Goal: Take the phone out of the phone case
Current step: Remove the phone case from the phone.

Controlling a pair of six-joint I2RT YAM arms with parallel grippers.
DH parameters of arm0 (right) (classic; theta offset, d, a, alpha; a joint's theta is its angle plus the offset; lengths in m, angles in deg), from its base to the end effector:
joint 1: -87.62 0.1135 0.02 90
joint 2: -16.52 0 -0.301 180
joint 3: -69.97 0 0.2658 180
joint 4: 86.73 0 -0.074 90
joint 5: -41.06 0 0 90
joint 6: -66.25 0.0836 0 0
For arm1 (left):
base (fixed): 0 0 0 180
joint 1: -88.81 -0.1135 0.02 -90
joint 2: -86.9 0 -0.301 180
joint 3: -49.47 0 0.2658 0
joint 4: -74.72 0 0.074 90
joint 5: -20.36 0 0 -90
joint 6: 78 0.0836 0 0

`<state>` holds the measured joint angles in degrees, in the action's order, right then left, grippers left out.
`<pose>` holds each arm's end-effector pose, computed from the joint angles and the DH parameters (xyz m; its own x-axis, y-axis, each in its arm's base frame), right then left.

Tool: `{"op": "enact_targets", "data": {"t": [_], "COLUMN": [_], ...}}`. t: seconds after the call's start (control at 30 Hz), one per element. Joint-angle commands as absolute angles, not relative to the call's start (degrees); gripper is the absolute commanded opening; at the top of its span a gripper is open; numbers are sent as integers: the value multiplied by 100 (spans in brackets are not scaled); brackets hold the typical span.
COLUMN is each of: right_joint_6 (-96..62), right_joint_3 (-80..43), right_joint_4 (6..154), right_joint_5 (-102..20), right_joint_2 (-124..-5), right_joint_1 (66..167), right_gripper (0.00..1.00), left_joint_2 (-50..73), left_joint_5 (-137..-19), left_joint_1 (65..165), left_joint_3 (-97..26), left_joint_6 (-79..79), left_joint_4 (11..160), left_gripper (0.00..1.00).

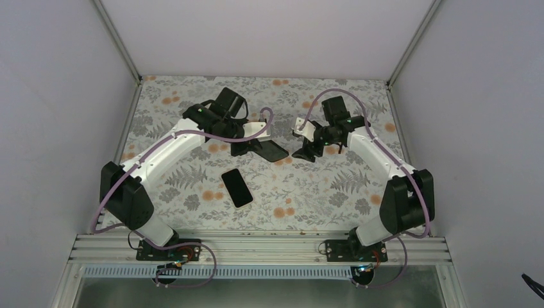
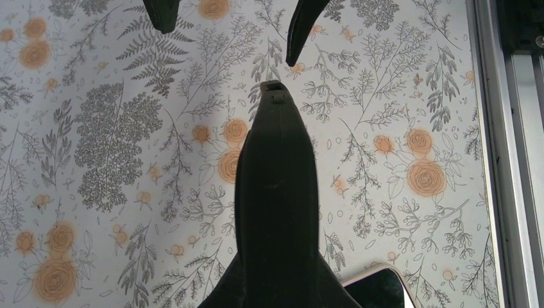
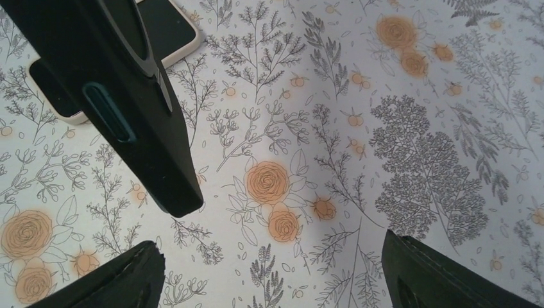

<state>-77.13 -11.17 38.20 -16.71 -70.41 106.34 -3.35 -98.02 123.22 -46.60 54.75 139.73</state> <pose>0.3066 0.1510 0.2609 -0.0781 -0.7433 -0.6643 -0.9726 0.2032 -0.1130 0.2756 -0.2370 0.3147 -0.0465 0.7557 -0.6532 0.9936 0.1025 0.0479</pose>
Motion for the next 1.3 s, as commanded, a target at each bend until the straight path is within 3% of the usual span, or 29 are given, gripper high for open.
{"op": "enact_targets", "data": {"t": [0.0,0.77,1.27], "right_joint_6": [-7627,-7227,-7550], "right_joint_3": [-998,-1146,-1454], "right_joint_4": [3929,4716,4253], "right_joint_5": [-1432,-1585,-1810], "right_joint_2": [-7118,-7405,-7535], "right_joint_1": [10677,10779,10660], "right_gripper": [87,86,86], "left_joint_2": [-291,-348,-270], "left_joint_5": [-9927,-9969,-9776], "left_joint_1": [12317,12366,12379], "left_joint_3": [-4884,-4958,-4793], "left_joint_6": [5428,5430,5516], "left_joint_4": [13773,13848,13774], "left_gripper": [2,2,2]}}
